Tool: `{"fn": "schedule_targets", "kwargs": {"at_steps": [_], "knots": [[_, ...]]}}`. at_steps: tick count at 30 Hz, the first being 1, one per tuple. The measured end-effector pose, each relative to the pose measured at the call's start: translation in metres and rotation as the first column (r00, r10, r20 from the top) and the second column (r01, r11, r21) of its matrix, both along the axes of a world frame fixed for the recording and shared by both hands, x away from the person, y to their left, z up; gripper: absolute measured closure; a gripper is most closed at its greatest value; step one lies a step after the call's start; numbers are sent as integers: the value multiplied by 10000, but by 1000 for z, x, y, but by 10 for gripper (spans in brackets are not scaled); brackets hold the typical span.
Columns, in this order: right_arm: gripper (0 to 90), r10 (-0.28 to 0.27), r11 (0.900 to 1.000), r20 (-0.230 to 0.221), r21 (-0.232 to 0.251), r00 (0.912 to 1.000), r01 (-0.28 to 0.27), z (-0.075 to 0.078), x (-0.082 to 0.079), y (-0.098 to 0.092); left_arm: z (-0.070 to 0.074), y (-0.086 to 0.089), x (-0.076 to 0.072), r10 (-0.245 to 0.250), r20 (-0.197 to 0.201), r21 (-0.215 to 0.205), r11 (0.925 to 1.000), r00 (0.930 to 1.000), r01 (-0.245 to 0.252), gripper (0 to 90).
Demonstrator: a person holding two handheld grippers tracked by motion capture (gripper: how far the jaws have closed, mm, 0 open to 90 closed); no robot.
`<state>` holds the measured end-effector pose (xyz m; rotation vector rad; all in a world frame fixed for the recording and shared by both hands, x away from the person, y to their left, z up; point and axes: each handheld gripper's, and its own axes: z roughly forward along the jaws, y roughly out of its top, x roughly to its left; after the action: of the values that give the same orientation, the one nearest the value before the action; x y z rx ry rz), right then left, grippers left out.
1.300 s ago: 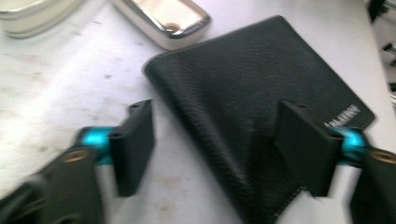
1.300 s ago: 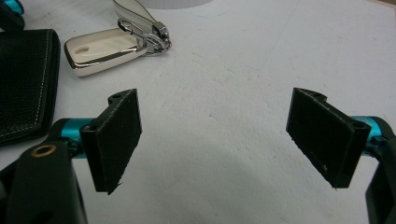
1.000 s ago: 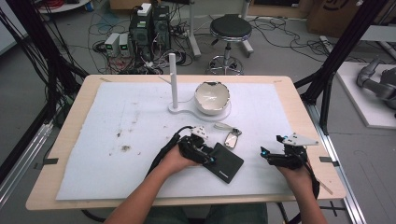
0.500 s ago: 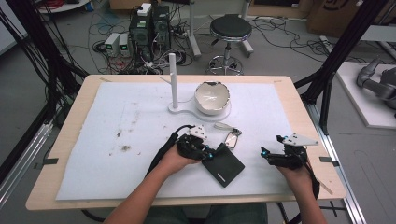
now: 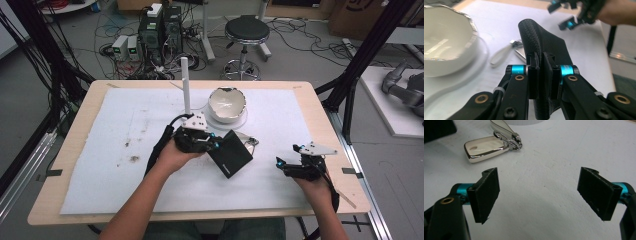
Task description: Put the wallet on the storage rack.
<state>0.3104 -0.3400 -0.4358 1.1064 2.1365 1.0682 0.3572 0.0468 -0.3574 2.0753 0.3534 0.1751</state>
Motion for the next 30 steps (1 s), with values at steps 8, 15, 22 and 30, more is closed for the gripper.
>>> {"fn": "schedule_targets", "kwargs": {"at_steps": [8,15,22,30], "knots": [[183,169,9999,-3,-9,9999,-169,0,0,4,29,5,23,547,380,173,9983,9978,-554,829],[183,236,9997,-37,22,9997,-236,0,1,5,62,5,48,941,565,193,9953,9940,-953,830],[183,380,9992,-41,100,9993,-379,1,3,9,80,-1,70,1170,808,439,9917,9898,-1208,830],[183,580,9979,17,282,9983,-580,3,3,15,88,-13,98,1596,844,733,9834,9836,-1659,829]]}}
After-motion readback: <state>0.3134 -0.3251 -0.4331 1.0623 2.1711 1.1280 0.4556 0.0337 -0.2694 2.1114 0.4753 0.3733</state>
